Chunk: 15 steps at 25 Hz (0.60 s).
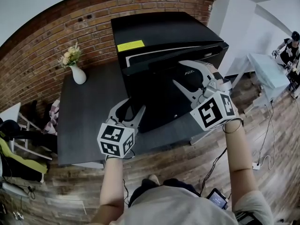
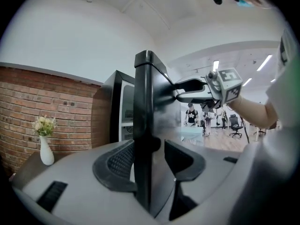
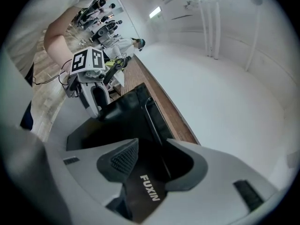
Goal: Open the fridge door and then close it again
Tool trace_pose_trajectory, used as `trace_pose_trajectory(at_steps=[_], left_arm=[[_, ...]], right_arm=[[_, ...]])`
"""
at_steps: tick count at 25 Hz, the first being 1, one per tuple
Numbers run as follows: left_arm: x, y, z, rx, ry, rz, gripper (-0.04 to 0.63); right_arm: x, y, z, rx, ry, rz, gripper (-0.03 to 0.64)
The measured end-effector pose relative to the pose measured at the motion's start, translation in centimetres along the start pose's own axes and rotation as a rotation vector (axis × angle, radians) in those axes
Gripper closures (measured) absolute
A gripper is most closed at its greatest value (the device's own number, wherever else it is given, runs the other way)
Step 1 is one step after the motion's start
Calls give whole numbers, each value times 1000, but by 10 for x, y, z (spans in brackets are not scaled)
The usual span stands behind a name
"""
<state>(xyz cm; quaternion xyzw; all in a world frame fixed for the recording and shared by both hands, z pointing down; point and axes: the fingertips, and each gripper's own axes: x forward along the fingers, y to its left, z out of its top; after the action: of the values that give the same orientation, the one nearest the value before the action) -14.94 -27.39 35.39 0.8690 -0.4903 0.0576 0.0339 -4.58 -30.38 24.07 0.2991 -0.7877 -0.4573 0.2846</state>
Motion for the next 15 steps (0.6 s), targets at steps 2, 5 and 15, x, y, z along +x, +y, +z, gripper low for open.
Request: trace_pose_trajectory(at_steps=[2,5,15], left_arm=[[-5,-9,-1,2,2,-12,398],[-15,-26,-2,1,-5,-31,397],[-36,-71,-5,-4,1,-32,397]], right_arm=[[-7,1,0,6,-7,-16,442],[-19,9,2,32,-19,-3,401],[-56,19,7,141,-82,-26,353]])
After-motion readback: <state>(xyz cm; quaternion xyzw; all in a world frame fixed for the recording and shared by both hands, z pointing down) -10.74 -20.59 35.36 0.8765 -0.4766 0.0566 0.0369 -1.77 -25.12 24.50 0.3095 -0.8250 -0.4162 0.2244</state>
